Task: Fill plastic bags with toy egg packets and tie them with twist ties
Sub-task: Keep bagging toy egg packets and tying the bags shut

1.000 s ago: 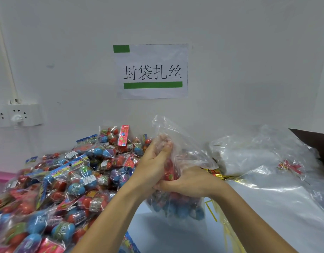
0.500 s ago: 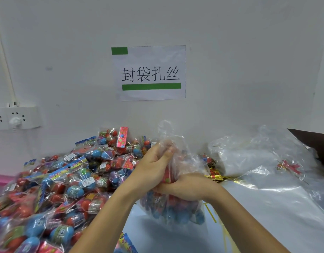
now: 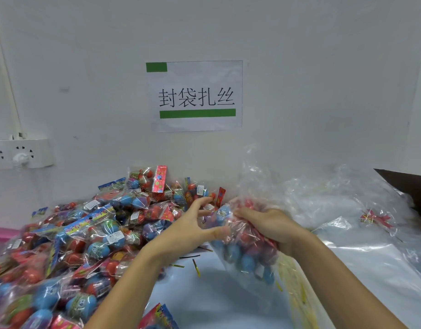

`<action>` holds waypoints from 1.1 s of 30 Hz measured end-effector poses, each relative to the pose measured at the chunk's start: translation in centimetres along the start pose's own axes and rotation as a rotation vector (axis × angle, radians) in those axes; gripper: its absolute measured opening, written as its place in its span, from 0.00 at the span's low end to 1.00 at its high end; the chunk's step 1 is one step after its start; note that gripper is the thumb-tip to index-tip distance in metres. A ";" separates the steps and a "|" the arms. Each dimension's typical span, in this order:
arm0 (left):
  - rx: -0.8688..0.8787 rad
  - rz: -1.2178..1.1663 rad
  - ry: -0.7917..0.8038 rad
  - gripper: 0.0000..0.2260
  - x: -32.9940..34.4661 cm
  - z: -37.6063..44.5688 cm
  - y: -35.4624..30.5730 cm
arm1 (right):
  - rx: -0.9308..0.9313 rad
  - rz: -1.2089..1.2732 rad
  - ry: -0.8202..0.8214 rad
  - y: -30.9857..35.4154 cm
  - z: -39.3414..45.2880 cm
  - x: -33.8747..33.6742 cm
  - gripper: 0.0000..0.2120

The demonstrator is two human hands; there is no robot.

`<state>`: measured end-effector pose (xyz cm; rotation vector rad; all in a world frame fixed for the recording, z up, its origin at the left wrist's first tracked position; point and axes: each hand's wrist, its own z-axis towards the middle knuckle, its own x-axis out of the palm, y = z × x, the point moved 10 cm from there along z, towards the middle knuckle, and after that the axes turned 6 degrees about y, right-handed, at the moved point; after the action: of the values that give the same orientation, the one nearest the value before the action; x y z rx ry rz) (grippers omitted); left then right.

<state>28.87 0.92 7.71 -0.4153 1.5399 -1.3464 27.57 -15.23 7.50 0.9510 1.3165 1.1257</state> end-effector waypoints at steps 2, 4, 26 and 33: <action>-0.032 -0.202 -0.167 0.50 -0.3 0.2 0.9 | 0.010 0.062 -0.027 0.0 0.0 -0.7 0.06; -0.096 -0.475 -0.315 0.48 0.0 0.3 2.5 | 0.030 0.138 -0.067 -0.1 0.1 -1.2 0.09; -0.102 -1.024 -0.133 0.24 5.3 2.1 3.6 | -0.022 0.417 -0.028 0.8 0.7 1.6 0.16; -0.175 -1.040 -0.005 0.25 6.4 2.3 3.4 | -0.073 0.415 -0.074 0.7 1.0 1.0 0.17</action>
<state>29.12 -4.23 2.07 -1.4644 1.4719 -1.9522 28.47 -14.05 8.06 1.2343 1.0360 1.4270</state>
